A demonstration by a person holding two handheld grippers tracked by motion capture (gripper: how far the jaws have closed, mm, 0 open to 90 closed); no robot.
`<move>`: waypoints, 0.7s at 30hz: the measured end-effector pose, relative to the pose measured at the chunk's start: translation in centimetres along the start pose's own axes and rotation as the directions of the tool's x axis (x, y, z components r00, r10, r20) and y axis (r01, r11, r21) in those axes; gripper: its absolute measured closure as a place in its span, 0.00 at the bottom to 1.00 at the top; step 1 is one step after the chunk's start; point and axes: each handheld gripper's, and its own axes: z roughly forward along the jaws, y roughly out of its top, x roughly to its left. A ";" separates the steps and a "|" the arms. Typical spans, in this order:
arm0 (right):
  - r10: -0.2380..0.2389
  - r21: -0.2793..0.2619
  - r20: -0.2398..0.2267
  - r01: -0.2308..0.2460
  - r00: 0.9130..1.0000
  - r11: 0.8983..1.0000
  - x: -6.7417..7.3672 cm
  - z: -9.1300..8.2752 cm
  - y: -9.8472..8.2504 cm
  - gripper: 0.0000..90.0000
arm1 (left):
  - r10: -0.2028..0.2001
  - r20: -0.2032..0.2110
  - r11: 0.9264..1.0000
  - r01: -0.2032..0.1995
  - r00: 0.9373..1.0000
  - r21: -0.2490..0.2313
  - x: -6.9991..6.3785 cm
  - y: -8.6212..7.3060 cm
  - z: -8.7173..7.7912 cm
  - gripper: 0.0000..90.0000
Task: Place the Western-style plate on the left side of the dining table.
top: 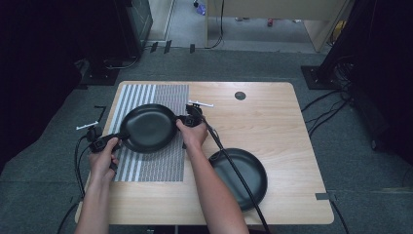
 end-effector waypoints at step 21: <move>-0.068 -0.018 0.061 0.070 0.996 0.997 -0.3 1.9 0.3 0.92 | 0.016 -0.039 1.000 -0.016 0.999 0.000 0.5 0.3 1.4 0.85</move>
